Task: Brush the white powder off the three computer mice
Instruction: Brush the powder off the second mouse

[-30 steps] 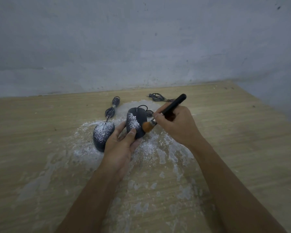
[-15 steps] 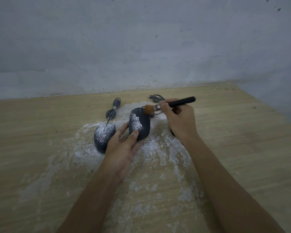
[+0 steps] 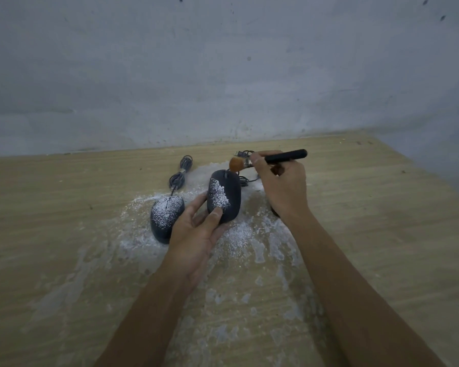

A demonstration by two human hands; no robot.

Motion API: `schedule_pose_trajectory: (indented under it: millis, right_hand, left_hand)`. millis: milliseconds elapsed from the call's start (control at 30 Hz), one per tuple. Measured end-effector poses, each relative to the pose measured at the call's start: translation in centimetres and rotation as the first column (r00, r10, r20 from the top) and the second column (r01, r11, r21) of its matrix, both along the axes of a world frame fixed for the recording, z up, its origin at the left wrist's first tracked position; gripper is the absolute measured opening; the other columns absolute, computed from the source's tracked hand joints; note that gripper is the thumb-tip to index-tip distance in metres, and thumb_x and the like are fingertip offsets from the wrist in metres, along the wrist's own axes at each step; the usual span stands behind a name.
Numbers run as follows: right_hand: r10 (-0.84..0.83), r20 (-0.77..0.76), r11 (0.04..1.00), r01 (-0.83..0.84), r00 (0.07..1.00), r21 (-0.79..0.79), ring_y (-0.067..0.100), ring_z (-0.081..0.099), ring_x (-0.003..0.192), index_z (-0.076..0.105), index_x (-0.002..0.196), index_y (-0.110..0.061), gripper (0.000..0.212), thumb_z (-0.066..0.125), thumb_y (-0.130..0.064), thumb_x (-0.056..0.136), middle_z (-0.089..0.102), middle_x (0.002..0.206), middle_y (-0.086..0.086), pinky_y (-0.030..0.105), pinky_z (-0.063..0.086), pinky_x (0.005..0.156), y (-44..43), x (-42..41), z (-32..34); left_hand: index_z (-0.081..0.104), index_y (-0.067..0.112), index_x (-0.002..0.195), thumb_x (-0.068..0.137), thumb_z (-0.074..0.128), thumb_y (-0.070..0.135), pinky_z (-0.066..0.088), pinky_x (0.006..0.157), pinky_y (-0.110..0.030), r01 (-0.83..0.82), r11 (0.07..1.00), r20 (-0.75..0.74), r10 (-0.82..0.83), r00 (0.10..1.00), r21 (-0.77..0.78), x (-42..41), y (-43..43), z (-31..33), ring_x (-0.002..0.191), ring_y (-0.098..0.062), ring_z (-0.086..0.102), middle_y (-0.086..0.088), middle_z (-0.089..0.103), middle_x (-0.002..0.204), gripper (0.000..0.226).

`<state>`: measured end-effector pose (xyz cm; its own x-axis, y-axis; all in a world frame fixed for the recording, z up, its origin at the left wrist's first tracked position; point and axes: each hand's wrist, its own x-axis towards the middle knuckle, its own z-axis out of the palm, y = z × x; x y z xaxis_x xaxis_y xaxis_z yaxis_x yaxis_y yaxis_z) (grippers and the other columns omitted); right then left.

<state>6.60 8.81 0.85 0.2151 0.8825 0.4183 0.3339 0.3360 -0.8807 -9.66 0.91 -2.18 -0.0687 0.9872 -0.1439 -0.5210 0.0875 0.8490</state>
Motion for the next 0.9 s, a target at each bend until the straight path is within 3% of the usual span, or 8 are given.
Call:
schedule_pose_trajectory:
  millis: [67, 167, 300, 433, 567, 633, 767, 900]
  right_hand:
    - [0.022, 0.071, 1.0, -0.021, 0.997, -0.011, 0.004, 0.044, 0.043, 0.079, 0.092, -0.023, 0.012, 0.071, -0.032, 0.095, 0.054, 0.05, -0.017, 0.015, 0.03, 0.046, -0.1, -0.2, 0.0]
    - [-0.017, 0.019, 1.0, 0.017, 1.0, -0.025, 0.002, 0.046, 0.043, 0.078, 0.092, -0.024, 0.008, 0.072, -0.029, 0.093, 0.055, 0.051, -0.02, 0.013, 0.031, 0.046, -0.2, -0.3, 0.0]
    - [0.168, 0.098, 0.986, -0.168, 0.981, -0.015, 0.027, 0.059, 0.06, 0.076, 0.085, -0.029, 0.009, 0.073, -0.025, 0.093, 0.071, 0.071, -0.004, 0.038, 0.047, 0.051, -1.3, 0.2, 0.6]
    - [0.281, 0.117, 0.959, -0.283, 0.952, -0.001, 0.006, 0.045, 0.043, 0.074, 0.083, -0.026, 0.013, 0.07, -0.022, 0.094, 0.057, 0.052, -0.015, 0.02, 0.036, 0.043, -2.0, 0.9, 1.1]
    - [0.284, 0.211, 0.955, -0.295, 0.935, 0.021, 0.024, 0.051, 0.054, 0.075, 0.084, -0.026, 0.011, 0.071, -0.024, 0.093, 0.063, 0.062, -0.007, 0.034, 0.042, 0.049, -2.4, 0.7, 1.2]
    - [0.318, 0.199, 0.946, -0.324, 0.927, -0.001, 0.018, 0.042, 0.049, 0.073, 0.082, -0.023, 0.011, 0.069, -0.027, 0.092, 0.054, 0.056, 0.004, 0.031, 0.035, 0.046, -2.5, 0.7, 1.0]
    - [0.257, 0.204, 0.961, -0.271, 0.945, 0.046, 0.009, 0.045, 0.049, 0.073, 0.087, -0.03, 0.008, 0.069, -0.03, 0.094, 0.06, 0.059, -0.009, 0.027, 0.037, 0.046, -2.4, 0.4, 1.0]
    - [0.331, 0.172, 0.942, -0.334, 0.928, -0.013, 0.008, 0.041, 0.045, 0.07, 0.081, -0.031, 0.012, 0.065, -0.04, 0.088, 0.051, 0.053, -0.009, 0.026, 0.035, 0.045, -2.5, 0.4, 0.8]
  left_hand:
    - [0.055, 0.021, 0.133, 0.096, 0.059, -0.001, 0.06, 0.085, -0.028, 0.004, 1.0, -0.007, -0.004, 1.0, 0.003, 0.0, 0.0, 0.0, 0.109, -0.022, 0.072, -0.011, 0.071, 0.123, 0.043]
    - [0.055, 0.021, 0.133, 0.096, 0.06, -0.001, 0.059, 0.087, -0.029, 0.004, 1.0, -0.008, -0.004, 1.0, 0.002, 0.1, -0.1, 0.1, 0.11, -0.023, 0.071, -0.012, 0.07, 0.124, 0.044]
    - [0.059, 0.023, 0.125, 0.095, 0.061, -0.001, 0.06, 0.084, -0.028, -0.026, 1.0, 0.014, 0.026, 1.0, -0.008, 0.0, -0.1, 0.1, 0.109, -0.022, 0.072, -0.012, 0.072, 0.121, 0.038]
    - [0.06, 0.025, 0.12, 0.095, 0.061, 0.0, 0.061, 0.085, -0.028, -0.033, 0.999, 0.014, 0.034, 0.999, -0.015, 0.2, -0.1, 0.3, 0.107, -0.021, 0.072, -0.012, 0.073, 0.119, 0.035]
    - [0.061, 0.029, 0.112, 0.095, 0.061, 0.0, 0.06, 0.088, -0.03, -0.04, 0.999, 0.018, 0.041, 0.999, -0.017, 0.1, -0.3, 0.3, 0.108, -0.021, 0.072, -0.012, 0.072, 0.121, 0.034]
    - [0.06, 0.029, 0.113, 0.095, 0.06, 0.0, 0.06, 0.088, -0.03, -0.039, 0.999, 0.013, 0.04, 0.999, -0.02, 0.1, -0.3, 0.3, 0.11, -0.022, 0.071, -0.011, 0.071, 0.123, 0.034]
    - [0.06, 0.026, 0.116, 0.095, 0.06, 0.0, 0.06, 0.085, -0.027, -0.051, 0.999, 0.02, 0.051, 0.998, -0.019, 0.2, -0.2, 0.5, 0.107, -0.021, 0.072, -0.011, 0.072, 0.12, 0.034]
    - [0.061, 0.028, 0.111, 0.094, 0.06, -0.002, 0.06, 0.085, -0.028, -0.046, 0.999, 0.018, 0.046, 0.999, -0.019, 0.0, -0.3, 0.5, 0.109, -0.023, 0.071, -0.013, 0.07, 0.123, 0.034]
